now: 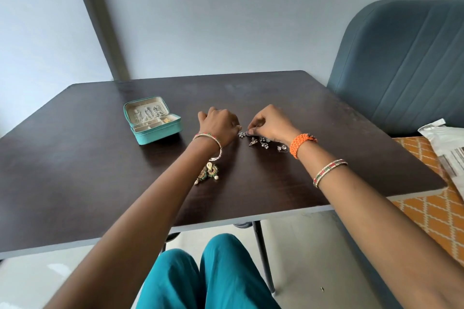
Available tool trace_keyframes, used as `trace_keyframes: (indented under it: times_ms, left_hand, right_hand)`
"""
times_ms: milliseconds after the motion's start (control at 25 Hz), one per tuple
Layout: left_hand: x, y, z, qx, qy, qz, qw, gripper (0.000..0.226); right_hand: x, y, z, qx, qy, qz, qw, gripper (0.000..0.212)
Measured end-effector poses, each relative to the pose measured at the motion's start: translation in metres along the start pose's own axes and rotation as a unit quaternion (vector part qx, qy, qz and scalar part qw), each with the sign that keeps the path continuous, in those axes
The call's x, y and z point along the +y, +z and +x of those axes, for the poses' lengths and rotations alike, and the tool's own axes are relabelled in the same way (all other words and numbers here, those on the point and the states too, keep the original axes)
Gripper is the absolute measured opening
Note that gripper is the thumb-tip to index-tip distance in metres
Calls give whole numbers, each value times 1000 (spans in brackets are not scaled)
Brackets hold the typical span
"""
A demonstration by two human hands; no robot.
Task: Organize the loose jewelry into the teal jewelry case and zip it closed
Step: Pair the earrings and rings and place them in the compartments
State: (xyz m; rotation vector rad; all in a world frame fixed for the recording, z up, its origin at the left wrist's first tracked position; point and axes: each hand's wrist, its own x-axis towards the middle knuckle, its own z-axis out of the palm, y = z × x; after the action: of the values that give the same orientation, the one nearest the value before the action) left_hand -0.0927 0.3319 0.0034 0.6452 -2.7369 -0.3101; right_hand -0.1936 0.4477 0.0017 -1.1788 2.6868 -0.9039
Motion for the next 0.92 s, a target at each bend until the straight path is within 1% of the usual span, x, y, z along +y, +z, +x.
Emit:
trace_keyframes:
  times_ms: [80,160,200,280,360,440,520,600,640,720,840,920]
  left_hand:
    - [2,-1,-3,2,22,5,1000,21]
    - [5,-1,-3,11,35,-5,999,21]
    - [7,-1,-2,17,39,-12,999,22]
    - [10,-2,-1,31,39,-23,998,24]
    - [11,-3,1,42,30,-32,998,27]
    - [10,-1,0,45,25,-36,998,27]
    - [9,0,-3,50,25,-42,998,25]
    - [8,-2,-6,59,30,-58,996,20]
    - [8,-4,-7,62,33,-71,995,18]
    - [11,-7,-9,55,50,-99,992,15]
    - [22,-6,-8,15,107,-118,987,13]
    - [33,-1,-5,-22,141,-115,983,17]
  right_hand:
    - [5,1,2,35,22,-4,999,3]
    - [11,-7,0,73,42,32,996,2]
    - [13,-12,-1,76,39,47,995,3]
    - [14,-20,-4,40,8,59,997,2]
    - [9,-19,-7,-1,-21,58,998,7]
    - [6,-11,-6,-15,-25,47,998,7]
    - [6,-3,-2,-9,-11,36,999,7]
    - [9,-1,1,30,15,84,996,4]
    - [12,-3,3,53,34,135,989,2]
    - [20,-15,3,81,85,250,961,2]
    - [36,-31,1,81,157,367,913,12]
    - [44,-33,-2,75,168,425,886,14]
